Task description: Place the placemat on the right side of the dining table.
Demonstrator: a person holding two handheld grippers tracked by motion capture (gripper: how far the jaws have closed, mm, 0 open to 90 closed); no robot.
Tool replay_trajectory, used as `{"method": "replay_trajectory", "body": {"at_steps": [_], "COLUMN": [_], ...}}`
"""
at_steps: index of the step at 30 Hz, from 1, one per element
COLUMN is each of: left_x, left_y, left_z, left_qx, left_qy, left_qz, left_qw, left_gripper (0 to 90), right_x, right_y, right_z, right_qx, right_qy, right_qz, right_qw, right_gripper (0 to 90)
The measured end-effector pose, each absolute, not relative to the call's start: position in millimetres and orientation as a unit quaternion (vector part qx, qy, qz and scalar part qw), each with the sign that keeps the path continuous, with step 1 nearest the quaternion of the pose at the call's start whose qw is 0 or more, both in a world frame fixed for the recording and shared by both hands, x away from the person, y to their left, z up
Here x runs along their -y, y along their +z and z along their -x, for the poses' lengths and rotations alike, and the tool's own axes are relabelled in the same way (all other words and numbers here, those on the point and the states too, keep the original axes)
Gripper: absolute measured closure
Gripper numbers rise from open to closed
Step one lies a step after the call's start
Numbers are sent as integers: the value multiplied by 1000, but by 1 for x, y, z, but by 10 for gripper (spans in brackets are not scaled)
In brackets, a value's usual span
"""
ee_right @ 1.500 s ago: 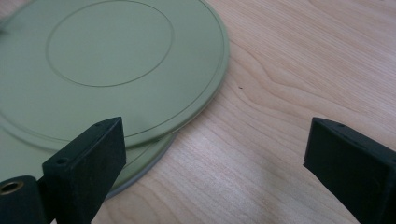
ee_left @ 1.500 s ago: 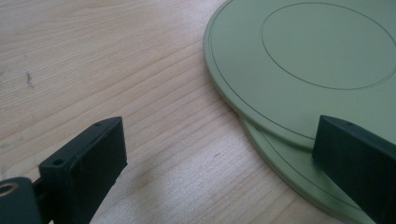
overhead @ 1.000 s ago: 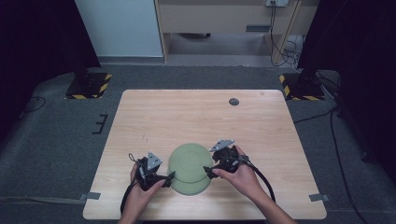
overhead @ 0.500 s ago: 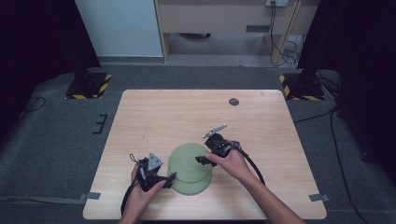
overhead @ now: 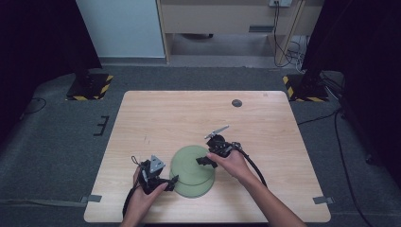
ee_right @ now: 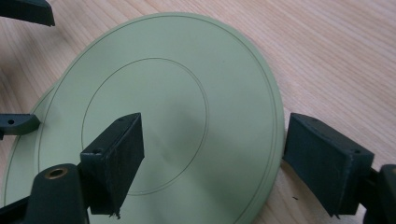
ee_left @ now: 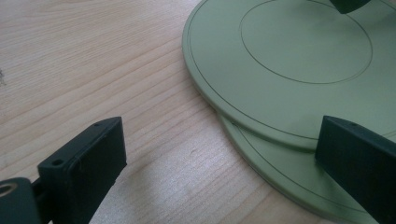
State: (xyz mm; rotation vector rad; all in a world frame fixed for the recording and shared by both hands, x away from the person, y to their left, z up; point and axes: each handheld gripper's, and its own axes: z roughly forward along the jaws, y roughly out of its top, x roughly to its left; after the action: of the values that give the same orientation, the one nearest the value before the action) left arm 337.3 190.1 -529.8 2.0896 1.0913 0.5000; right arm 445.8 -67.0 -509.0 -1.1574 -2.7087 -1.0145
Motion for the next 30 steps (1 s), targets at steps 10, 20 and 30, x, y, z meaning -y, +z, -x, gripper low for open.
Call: {"method": "replay_trajectory", "body": {"at_steps": [10,20,30], "left_x": [-189,-185,-188], "left_y": [-530,-530,-532], "left_z": [-337,-335,-338], "left_qx": [-419,-414,-423], "left_qy": [191,181,164], "left_qz": [-811,-814,-810], "left_qw": [360,366,370], "left_gripper": [15,8,1], "right_x": [66,67,67], "right_y": [-513,-515,-509], "right_z": [-449,-450,-450], "right_qx": [868,868,863], "right_qy": [-325,-325,-328], "right_qz": [376,376,385], "right_qw": [21,22,25], "right_gripper": [202,204,239]}}
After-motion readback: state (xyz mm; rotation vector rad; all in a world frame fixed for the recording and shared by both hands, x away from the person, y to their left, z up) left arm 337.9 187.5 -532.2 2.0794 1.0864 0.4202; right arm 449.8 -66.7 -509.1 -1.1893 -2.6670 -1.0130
